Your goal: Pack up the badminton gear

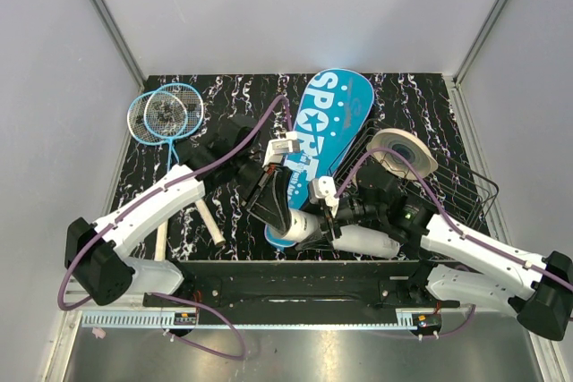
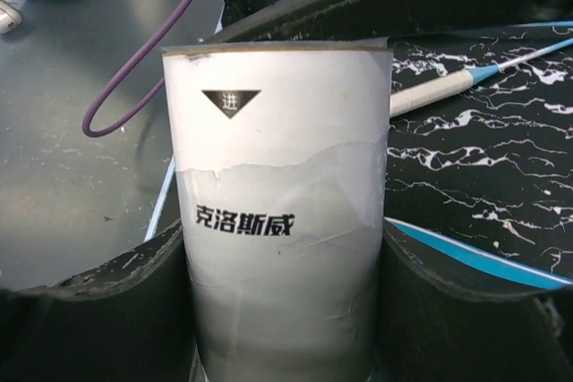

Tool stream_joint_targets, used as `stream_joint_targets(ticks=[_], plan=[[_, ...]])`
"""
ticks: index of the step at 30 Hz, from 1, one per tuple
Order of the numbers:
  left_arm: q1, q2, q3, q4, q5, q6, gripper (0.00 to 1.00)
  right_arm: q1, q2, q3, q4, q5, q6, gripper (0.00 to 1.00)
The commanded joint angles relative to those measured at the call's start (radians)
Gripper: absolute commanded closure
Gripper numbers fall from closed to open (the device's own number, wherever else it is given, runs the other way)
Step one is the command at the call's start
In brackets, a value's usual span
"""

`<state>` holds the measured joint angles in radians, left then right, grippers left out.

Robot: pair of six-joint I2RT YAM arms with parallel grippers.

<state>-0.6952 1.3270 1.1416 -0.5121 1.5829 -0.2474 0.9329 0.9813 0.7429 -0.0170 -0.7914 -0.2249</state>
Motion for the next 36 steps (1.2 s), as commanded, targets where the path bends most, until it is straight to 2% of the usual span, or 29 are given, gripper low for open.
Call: stream_joint_targets(ticks=[1,2,3,4,5,6,8,11,17,22,24,26,27,28,29,34,36], plan=[[-0.063,0.097,-0.078,0.345,-0.248,-0.042,0.64,0.080,0.025,0.104,0.455,0.077,-0.079,0.86],[-0.066,0.086,-0.098,0.471,-0.256,-0.082,0.62,0.083,0.031,0.105,0.468,0.087,-0.071,0.87],[-0.064,0.075,-0.121,0.560,-0.270,-0.198,0.60,0.087,0.034,0.102,0.486,0.098,-0.065,0.87],[-0.066,0.064,-0.176,0.786,-0.276,-0.269,0.59,0.089,0.034,0.095,0.544,0.107,-0.057,0.87],[-0.066,0.045,-0.209,0.917,-0.284,-0.345,0.58,0.087,0.033,0.070,0.580,0.128,-0.035,0.87],[-0.066,0.037,-0.239,1.040,-0.297,-0.492,0.56,0.089,0.031,0.059,0.610,0.141,-0.024,0.87],[-0.066,0.035,-0.296,1.291,-0.316,-0.593,0.51,0.090,0.028,0.029,0.690,0.167,0.007,0.87],[-0.073,0.057,-0.307,1.421,-0.322,-0.694,0.47,0.092,0.020,0.006,0.767,0.184,0.038,0.87],[-0.076,0.124,-0.319,1.541,-0.293,-0.822,0.42,0.106,0.004,0.030,0.707,0.163,-0.011,0.87],[-0.076,0.130,-0.299,1.462,-0.287,-0.807,0.41,0.121,0.007,0.059,0.622,0.136,-0.056,0.87],[-0.069,0.104,-0.275,1.367,-0.297,-0.711,0.41,0.122,0.005,0.064,0.591,0.142,-0.070,0.87],[-0.050,0.037,-0.226,0.979,-0.334,-0.531,0.40,0.122,-0.007,0.053,0.548,0.164,-0.086,0.87],[-0.046,0.015,-0.144,0.793,-0.410,-0.278,0.37,0.122,-0.010,0.049,0.526,0.175,-0.093,0.87],[-0.035,-0.001,-0.103,0.518,-0.458,-0.180,0.36,0.121,-0.012,0.033,0.487,0.190,-0.106,0.87],[-0.024,-0.030,-0.074,0.453,-0.492,-0.126,0.35,0.121,-0.016,0.023,0.474,0.225,-0.111,0.87],[0.135,-0.126,-0.023,0.339,-0.589,-0.092,0.28,0.122,-0.001,-0.051,0.474,0.351,-0.108,0.87],[0.190,-0.191,-0.023,0.343,-0.627,-0.115,0.26,0.122,0.034,-0.050,0.454,0.432,-0.108,0.87]])
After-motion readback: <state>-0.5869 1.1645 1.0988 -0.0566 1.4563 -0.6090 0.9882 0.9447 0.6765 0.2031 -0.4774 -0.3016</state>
